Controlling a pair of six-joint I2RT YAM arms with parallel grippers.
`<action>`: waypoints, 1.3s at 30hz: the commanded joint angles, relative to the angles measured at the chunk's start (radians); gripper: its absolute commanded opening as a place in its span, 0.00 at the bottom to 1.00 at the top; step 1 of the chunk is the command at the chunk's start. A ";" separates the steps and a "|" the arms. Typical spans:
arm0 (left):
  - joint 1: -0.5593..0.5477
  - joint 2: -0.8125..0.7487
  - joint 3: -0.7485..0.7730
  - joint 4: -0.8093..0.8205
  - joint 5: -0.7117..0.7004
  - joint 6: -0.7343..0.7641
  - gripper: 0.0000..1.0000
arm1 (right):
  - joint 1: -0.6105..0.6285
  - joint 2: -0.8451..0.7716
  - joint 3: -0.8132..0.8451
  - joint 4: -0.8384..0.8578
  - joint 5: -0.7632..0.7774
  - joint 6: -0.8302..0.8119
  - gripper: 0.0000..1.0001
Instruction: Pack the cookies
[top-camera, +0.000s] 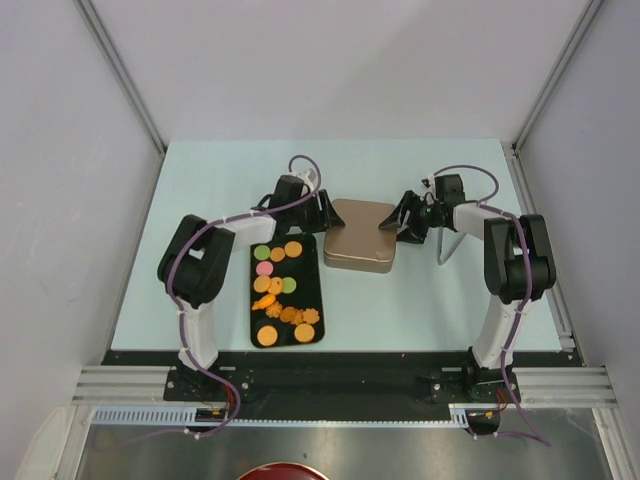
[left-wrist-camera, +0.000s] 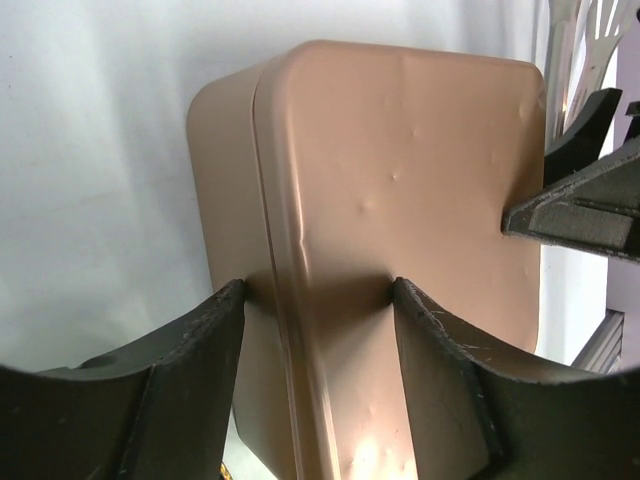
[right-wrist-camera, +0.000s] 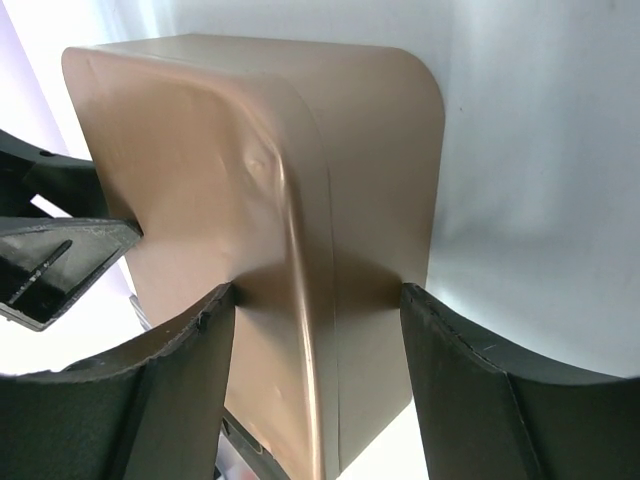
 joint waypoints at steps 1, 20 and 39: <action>-0.088 0.045 -0.121 -0.276 0.079 0.064 0.60 | 0.007 0.104 0.000 -0.041 0.207 -0.024 0.56; -0.148 0.093 -0.201 -0.165 0.161 0.055 0.00 | 0.008 0.130 0.000 -0.052 0.201 -0.038 0.63; -0.174 0.123 -0.206 -0.101 0.070 0.040 0.00 | 0.027 0.087 0.032 -0.074 0.309 -0.067 0.27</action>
